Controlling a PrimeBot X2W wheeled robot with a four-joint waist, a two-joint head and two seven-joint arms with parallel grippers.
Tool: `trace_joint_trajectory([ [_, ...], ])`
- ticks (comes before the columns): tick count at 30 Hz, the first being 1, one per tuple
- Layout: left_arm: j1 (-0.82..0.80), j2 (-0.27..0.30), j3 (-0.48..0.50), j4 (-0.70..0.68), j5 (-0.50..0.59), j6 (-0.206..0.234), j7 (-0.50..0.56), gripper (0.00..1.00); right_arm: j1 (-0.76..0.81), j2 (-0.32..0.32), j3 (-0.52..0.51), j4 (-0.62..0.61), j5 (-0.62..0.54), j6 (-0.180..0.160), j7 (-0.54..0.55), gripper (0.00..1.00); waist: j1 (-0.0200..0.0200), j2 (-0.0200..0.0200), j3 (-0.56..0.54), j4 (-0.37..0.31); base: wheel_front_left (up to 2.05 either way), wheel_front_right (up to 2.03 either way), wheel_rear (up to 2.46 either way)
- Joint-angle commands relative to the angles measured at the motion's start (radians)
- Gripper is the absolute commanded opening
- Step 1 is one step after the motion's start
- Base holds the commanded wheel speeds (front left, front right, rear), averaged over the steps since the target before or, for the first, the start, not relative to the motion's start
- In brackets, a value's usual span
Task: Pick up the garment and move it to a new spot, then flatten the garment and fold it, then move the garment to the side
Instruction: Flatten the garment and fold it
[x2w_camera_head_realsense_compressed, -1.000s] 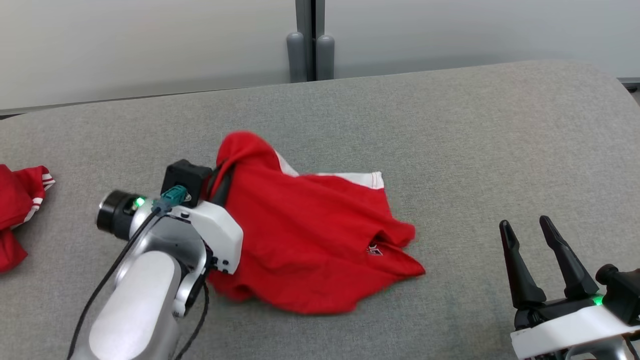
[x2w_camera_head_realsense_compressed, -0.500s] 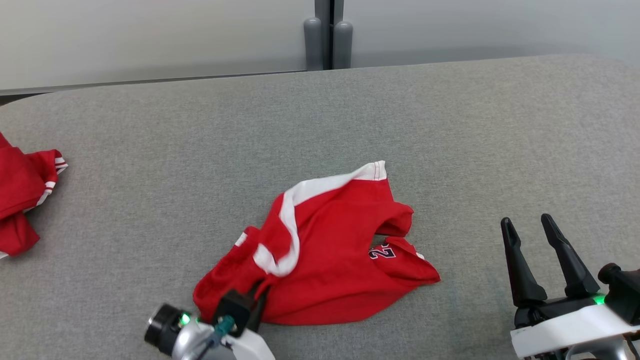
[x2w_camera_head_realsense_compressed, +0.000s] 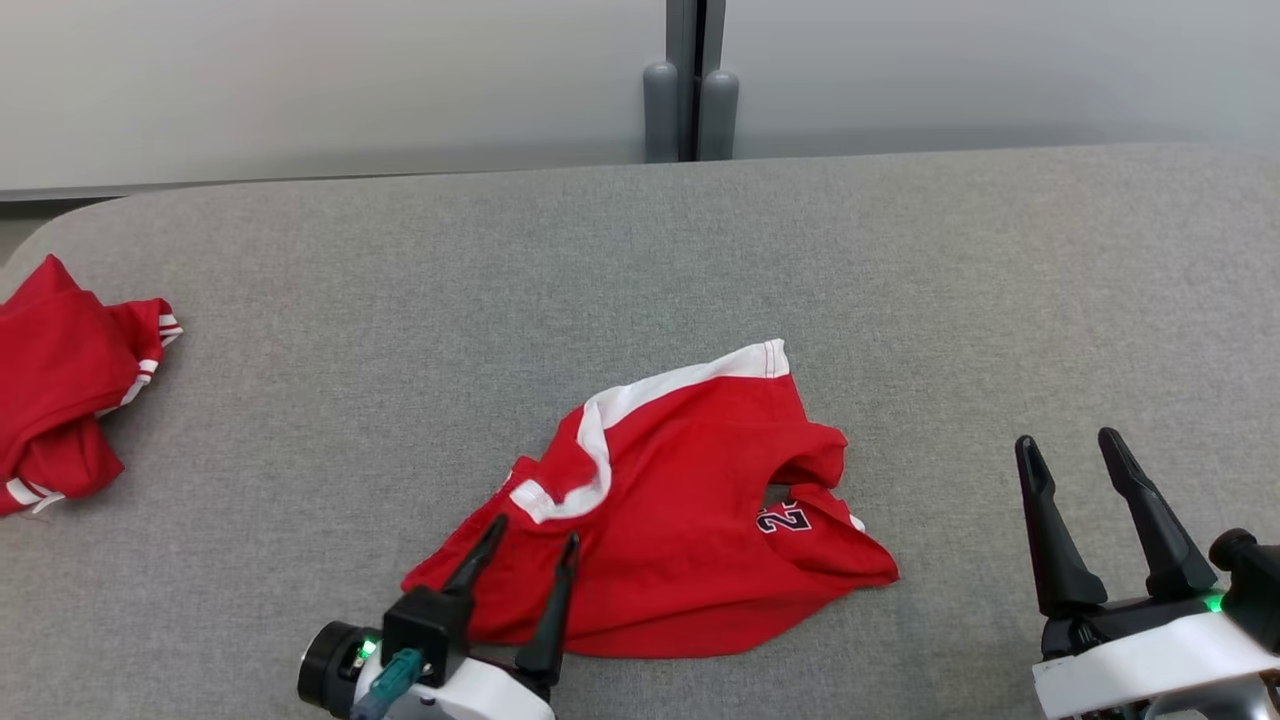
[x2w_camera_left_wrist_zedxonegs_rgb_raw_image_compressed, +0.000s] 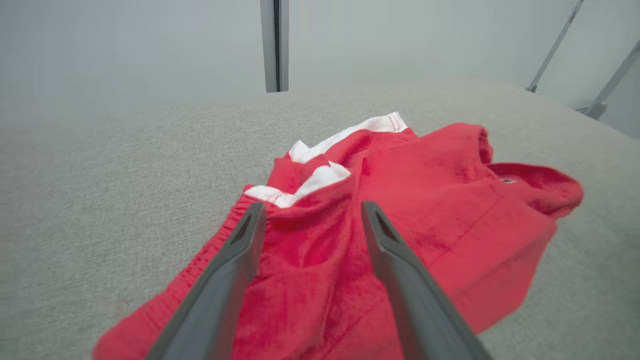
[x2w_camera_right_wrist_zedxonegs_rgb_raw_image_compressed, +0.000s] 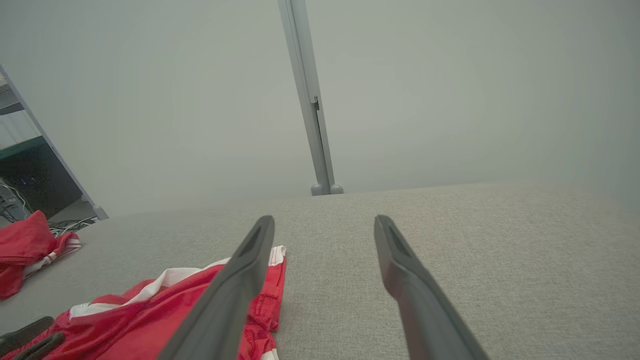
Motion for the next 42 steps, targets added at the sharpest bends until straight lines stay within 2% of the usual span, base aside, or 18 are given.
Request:
trace_joint_trajectory([
  [1,0.014,0.006,0.015,-0.028,-0.012,0.007,-0.01,1.0,0.008,-0.003,-0.003,-0.006,-0.01,0.0,0.006,1.0,0.0,0.0,-0.012,0.003,0.0,0.0,0.0],
  [10,0.024,0.044,0.1,-0.212,-0.057,0.048,-0.007,1.0,0.043,-0.001,-0.018,-0.036,-0.021,0.0,0.031,1.0,0.0,0.0,-0.048,0.015,0.0,0.0,0.0],
  [15,0.014,0.082,0.165,-0.214,-0.104,0.051,0.005,1.0,0.061,-0.003,-0.016,-0.046,-0.023,0.0,0.043,1.0,0.0,0.0,-0.069,0.016,0.0,0.0,0.0],
  [23,0.043,0.143,0.236,-0.181,-0.143,0.028,-0.014,1.0,0.079,-0.008,-0.015,-0.058,-0.019,0.0,0.057,1.0,0.0,0.0,-0.082,0.017,0.0,0.0,0.0],
  [37,0.035,0.153,0.197,-0.205,-0.11,0.048,0.012,1.0,0.071,-0.006,-0.015,-0.06,-0.019,0.0,0.064,1.0,0.0,0.0,-0.075,0.017,0.0,0.0,0.0],
  [42,-0.052,0.14,0.114,-0.187,-0.097,-0.005,0.11,1.0,0.051,-0.007,-0.012,-0.064,-0.017,0.0,0.066,1.0,0.0,0.0,-0.049,0.016,0.0,0.0,0.0],
])
